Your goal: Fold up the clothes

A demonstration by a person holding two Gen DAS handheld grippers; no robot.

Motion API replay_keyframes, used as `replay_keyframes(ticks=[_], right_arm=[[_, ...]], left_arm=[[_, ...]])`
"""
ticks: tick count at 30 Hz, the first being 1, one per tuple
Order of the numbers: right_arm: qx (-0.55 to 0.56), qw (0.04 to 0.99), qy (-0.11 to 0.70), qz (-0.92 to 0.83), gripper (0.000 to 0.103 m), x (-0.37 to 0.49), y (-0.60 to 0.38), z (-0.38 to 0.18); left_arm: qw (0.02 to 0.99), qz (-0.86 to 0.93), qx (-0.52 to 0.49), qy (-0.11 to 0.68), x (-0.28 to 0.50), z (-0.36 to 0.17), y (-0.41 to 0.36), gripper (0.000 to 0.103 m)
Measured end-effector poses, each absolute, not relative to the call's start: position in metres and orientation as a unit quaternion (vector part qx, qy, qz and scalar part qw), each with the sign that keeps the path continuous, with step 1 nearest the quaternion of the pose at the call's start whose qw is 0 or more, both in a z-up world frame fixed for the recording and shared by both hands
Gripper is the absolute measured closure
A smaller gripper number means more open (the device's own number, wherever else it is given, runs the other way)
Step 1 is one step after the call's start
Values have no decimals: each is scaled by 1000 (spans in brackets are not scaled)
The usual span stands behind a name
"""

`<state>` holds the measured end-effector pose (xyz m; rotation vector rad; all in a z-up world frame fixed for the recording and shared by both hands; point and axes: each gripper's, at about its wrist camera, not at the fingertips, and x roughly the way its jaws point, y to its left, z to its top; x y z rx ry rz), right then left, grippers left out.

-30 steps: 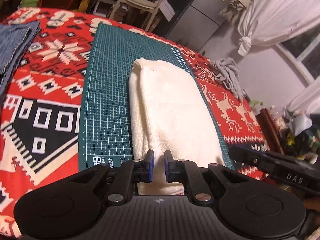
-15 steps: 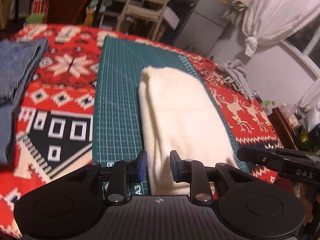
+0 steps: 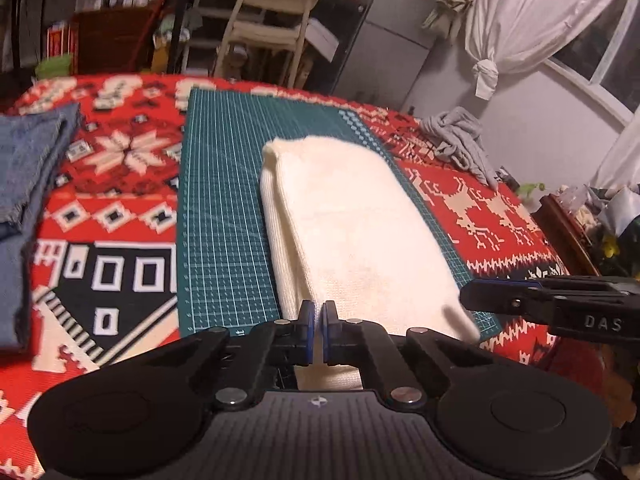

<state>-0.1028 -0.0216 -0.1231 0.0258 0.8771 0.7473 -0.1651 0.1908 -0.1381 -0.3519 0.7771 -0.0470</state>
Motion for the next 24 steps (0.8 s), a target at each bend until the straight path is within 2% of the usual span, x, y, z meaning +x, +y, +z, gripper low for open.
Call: replay_keyframes(ticks=[9,14,24], right_arm=[[5,835,415,362,84,-105,-21,-124],[-43,842,403,356,92,-110,-9,-133],[-45,830,429,352,95,-109,-15,-148]], left_arm=[[860,-38,-333,385,-175,-154,228,99],[850,-32,-345,397,-173,-161,229,99],[850,-23,-324,416,-171,-166,223,99]])
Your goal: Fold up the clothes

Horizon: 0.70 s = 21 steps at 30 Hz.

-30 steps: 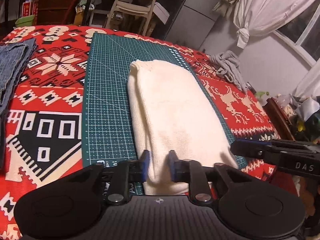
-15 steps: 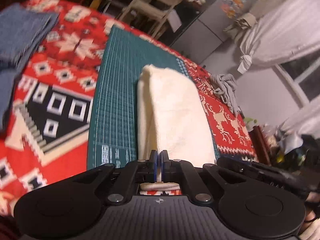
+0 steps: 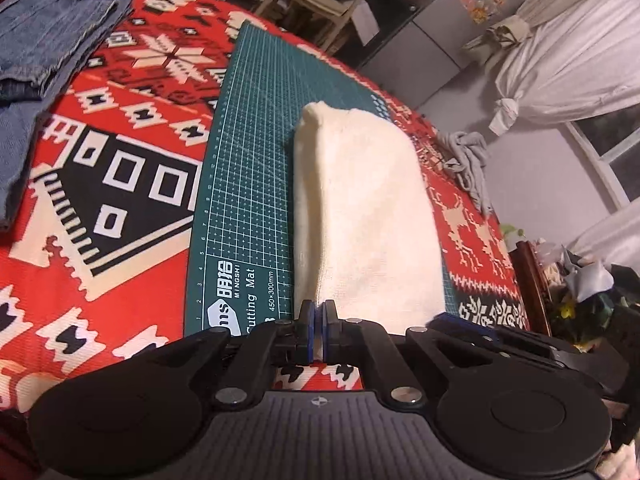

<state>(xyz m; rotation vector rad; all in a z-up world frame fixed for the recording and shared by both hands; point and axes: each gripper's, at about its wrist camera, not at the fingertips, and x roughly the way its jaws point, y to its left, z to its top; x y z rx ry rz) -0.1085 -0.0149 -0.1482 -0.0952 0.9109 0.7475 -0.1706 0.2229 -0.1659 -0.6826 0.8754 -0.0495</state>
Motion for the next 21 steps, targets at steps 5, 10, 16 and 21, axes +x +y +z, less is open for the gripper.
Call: replay_keyframes(ticks=[5,10,16,21], right_arm=[[-32,846,406,345,92,-112,-17,-136],[-29,858,386,338,92,-98,-5,-131],[-27,865,380,327,93,-85,6,-150],[-37,861,390,326,97,-85,0,-158]], left_arm=[[857,-22,-302,416,-171,-164,218,99],[854,-21,-310,417,-171,-165,221,99],[853,-19,-309,419,-170,-164,220,98],[858,-9,-296,419,-169,-159,219,91]])
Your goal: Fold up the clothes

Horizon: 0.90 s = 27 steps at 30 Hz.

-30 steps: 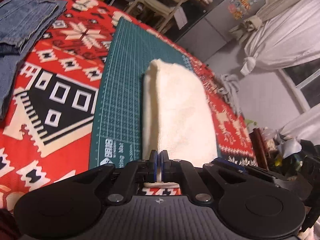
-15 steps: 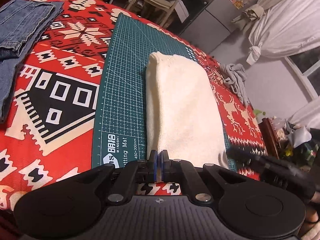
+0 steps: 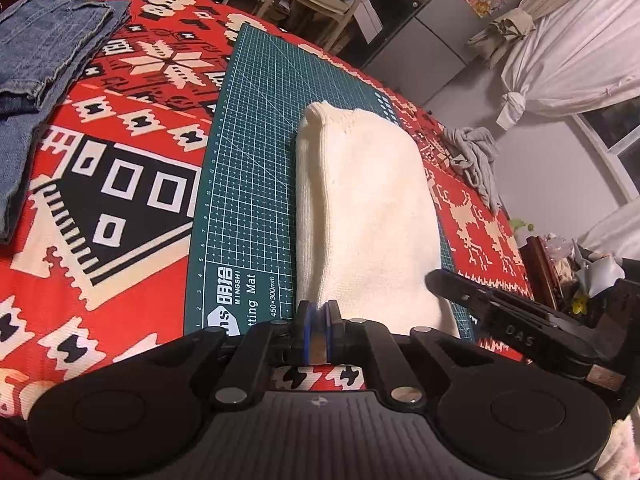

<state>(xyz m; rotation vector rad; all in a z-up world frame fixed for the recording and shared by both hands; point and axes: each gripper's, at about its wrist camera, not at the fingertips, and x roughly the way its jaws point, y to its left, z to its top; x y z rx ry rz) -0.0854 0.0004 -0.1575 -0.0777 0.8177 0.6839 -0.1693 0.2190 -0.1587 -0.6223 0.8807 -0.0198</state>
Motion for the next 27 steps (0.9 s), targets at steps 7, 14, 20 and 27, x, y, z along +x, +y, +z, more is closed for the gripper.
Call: replay_keyframes(ticks=[7,14,20,27], right_arm=[[-17,860,389,330,93,-81,-7,-135],[-11,862,373,343,93,-68,7,-120],[-3,861,380,339,92,-59,10,-122],[-10,858,382,343,92,-50,21,-123]], left_arm=[[893,-6,-245,376,-163,-121,212,84],[905,-72,-215,361,-120,-109,190,93],[893,-72,-221,386,-98,-128,186,95],[888,-67,-206,406,-86,-137,192,95]])
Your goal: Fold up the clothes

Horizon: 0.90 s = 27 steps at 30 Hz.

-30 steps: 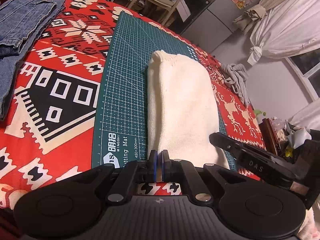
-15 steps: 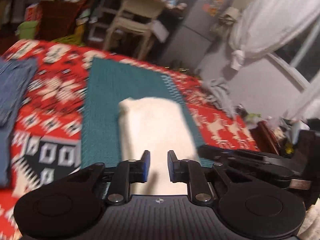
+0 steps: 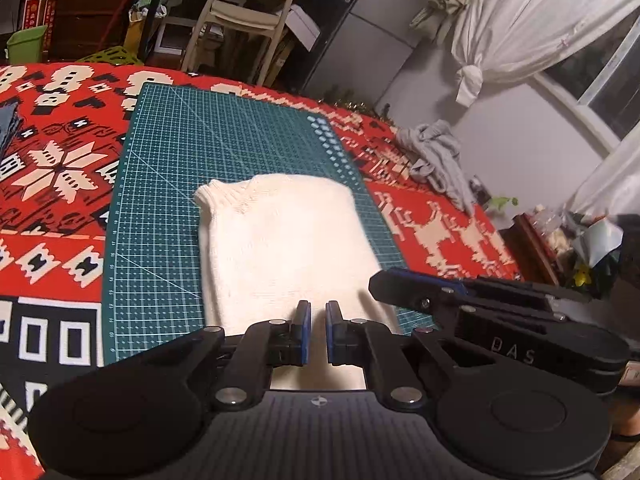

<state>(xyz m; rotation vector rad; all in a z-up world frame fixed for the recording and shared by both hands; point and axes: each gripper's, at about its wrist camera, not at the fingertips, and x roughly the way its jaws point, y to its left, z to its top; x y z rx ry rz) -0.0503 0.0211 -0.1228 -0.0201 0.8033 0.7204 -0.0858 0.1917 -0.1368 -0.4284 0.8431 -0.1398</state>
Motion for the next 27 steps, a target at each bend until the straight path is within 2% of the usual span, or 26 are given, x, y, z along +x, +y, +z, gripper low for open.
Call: replay_keyframes(ticks=[8,16,24,27], right_arm=[[-21,843,415,343,93,-38,29,-139],[-24,854,389,345,93,-20,39,-120],[-34,844,418,334,93,4,55,-139],[-39,840,427,332,97,7,56,-148]], left_arm=[[885,-59,-205,413,-86,-141,204,98],[890,-76,-215,396,-52,-133,206,98],[889,-62,-208,404,-38,-148,209,100],[885,-61,-210,411,-39,-148,210,100]])
